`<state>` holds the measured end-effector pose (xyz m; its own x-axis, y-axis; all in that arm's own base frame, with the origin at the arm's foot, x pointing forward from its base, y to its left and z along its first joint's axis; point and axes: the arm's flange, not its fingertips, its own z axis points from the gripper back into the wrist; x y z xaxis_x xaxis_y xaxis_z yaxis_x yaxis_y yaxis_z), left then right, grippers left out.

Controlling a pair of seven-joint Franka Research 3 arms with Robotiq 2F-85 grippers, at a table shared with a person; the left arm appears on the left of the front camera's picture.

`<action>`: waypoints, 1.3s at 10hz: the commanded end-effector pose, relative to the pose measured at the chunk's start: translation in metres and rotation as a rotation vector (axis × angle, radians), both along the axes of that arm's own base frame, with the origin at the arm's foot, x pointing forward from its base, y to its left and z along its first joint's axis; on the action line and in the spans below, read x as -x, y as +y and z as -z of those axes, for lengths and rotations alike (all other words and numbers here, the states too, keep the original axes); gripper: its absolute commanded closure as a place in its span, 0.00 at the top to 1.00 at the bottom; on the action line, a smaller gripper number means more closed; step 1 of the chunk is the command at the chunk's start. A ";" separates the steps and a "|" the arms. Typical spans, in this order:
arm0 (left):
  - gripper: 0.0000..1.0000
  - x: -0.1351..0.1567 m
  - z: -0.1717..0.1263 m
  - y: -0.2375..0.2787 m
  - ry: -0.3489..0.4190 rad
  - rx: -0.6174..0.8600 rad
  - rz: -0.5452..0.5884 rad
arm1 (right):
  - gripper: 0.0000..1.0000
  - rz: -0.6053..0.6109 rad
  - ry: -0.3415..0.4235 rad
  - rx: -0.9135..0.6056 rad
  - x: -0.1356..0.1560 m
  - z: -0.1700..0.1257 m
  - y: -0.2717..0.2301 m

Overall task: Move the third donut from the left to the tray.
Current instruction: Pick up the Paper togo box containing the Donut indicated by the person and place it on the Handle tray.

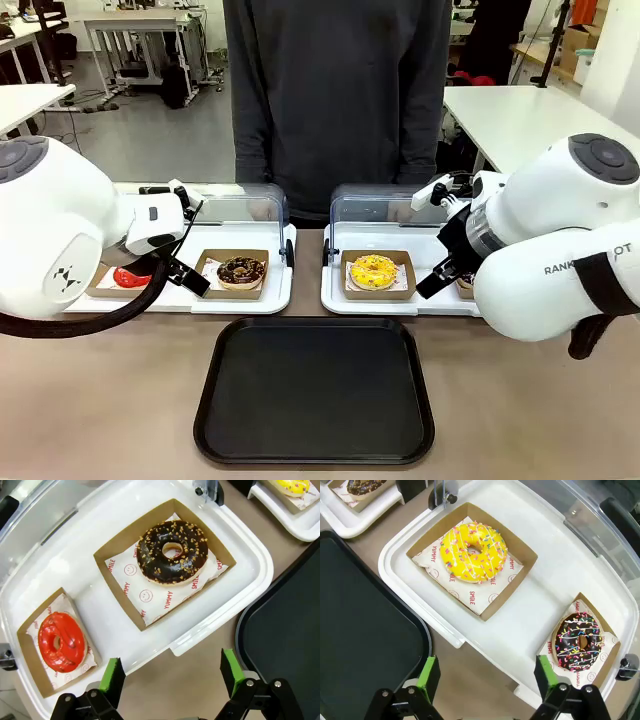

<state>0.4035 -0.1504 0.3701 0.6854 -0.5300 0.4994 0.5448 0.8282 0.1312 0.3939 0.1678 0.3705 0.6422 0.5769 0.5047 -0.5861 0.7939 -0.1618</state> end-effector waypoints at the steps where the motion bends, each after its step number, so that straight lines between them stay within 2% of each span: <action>1: 1.00 0.000 0.000 0.000 0.000 0.000 0.000 | 1.00 0.000 0.000 0.000 0.000 0.000 0.000; 10: 1.00 0.000 0.000 0.000 0.000 0.000 0.000 | 1.00 -0.002 -0.001 0.001 0.000 0.000 0.000; 11: 1.00 -0.009 -0.026 0.011 -0.028 0.022 -0.013 | 1.00 0.003 0.000 -0.048 -0.012 -0.031 -0.010; 13: 1.00 -0.029 -0.077 0.048 -0.001 0.068 0.024 | 1.00 0.028 0.022 -0.135 -0.031 -0.090 -0.052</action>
